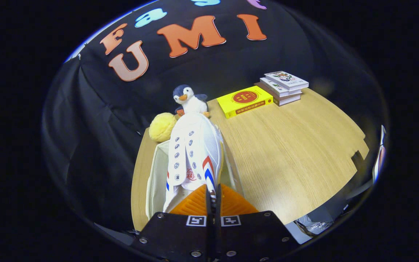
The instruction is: Open the storage box then place both shoes into the box .Put the left shoe in first, then the right shoe, with the right side of both shoes facing outward in a uniform manner.
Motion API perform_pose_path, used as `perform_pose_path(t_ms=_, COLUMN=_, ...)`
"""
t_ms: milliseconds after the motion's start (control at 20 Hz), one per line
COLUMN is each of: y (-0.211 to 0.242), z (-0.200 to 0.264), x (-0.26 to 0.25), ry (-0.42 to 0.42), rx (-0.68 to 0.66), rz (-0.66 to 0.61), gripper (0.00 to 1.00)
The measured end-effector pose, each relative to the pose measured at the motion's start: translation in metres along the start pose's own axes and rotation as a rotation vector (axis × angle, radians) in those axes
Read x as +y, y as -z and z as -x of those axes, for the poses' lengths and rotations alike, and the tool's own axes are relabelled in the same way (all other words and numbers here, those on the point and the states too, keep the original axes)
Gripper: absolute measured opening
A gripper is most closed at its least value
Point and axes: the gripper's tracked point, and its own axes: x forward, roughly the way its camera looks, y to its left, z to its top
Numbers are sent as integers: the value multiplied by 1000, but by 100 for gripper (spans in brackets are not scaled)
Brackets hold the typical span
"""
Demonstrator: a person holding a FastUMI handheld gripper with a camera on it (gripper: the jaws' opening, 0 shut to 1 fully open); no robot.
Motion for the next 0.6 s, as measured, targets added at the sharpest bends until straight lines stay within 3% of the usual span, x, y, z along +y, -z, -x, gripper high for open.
perform_pose_path(t_ms=450, y=27, z=-38, x=-6, ry=105, rx=92, rz=91, gripper=1)
perform_pose_path(t_ms=550, y=37, z=-44, x=-2, ry=94, rx=129, rz=102, gripper=4)
perform_pose_path(t_ms=600, y=36, z=-45, x=4, ry=79, rx=126, rz=107, gripper=19)
